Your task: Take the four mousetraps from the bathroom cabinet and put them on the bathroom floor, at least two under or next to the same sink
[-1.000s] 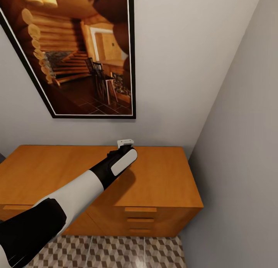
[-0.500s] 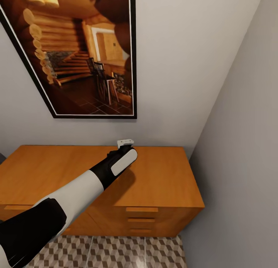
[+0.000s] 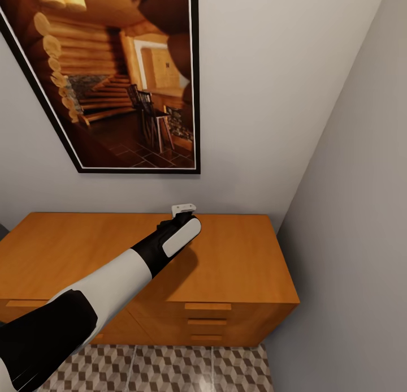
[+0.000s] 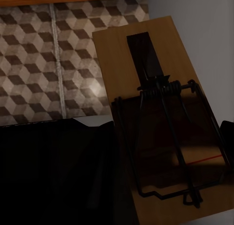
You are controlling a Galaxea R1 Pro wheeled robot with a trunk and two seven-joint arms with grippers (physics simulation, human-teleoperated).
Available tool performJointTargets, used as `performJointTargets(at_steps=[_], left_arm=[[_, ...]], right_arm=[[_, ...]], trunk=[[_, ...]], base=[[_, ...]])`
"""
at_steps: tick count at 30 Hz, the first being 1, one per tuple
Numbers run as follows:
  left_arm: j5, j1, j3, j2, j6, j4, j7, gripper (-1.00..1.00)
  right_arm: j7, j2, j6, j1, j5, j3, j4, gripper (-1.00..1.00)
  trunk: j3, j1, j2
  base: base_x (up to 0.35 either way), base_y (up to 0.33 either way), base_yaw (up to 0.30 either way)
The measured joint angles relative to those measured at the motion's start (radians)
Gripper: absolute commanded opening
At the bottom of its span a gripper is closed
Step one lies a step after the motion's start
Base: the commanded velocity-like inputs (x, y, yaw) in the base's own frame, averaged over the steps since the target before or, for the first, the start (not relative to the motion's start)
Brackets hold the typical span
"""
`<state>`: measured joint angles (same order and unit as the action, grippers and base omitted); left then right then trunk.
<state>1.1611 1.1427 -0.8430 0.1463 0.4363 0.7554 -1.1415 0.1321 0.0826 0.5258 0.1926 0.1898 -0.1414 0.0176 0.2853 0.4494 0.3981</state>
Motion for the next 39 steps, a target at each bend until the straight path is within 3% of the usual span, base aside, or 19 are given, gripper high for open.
performJointTargets(at_steps=[19, 27, 39], left_arm=[[0.001, 0.0, 0.0, 0.001, 0.001, 0.009, 0.009, 1.0], [0.001, 0.0, 0.0, 0.001, 0.006, 0.056, 0.056, 1.0], [0.001, 0.0, -0.001, 0.001, 0.01, 0.093, 0.07, 1.0]], right_arm=[[0.0, 0.0, 0.0, 0.0, 0.0, 0.0, 0.0, -1.0], [0.0, 0.0, 0.0, 0.0, 0.0, 0.0, 0.0, -1.0], [-0.001, 0.001, 0.0, 0.0, 0.0, 0.0, 0.0, -1.0]], trunk=[[0.0, 0.0, 0.0], [0.0, 0.0, 0.0], [0.0, 0.0, 0.0]], base=[[0.0, 0.0, 0.0], [0.0, 0.0, 0.0], [0.0, 0.0, 0.0]])
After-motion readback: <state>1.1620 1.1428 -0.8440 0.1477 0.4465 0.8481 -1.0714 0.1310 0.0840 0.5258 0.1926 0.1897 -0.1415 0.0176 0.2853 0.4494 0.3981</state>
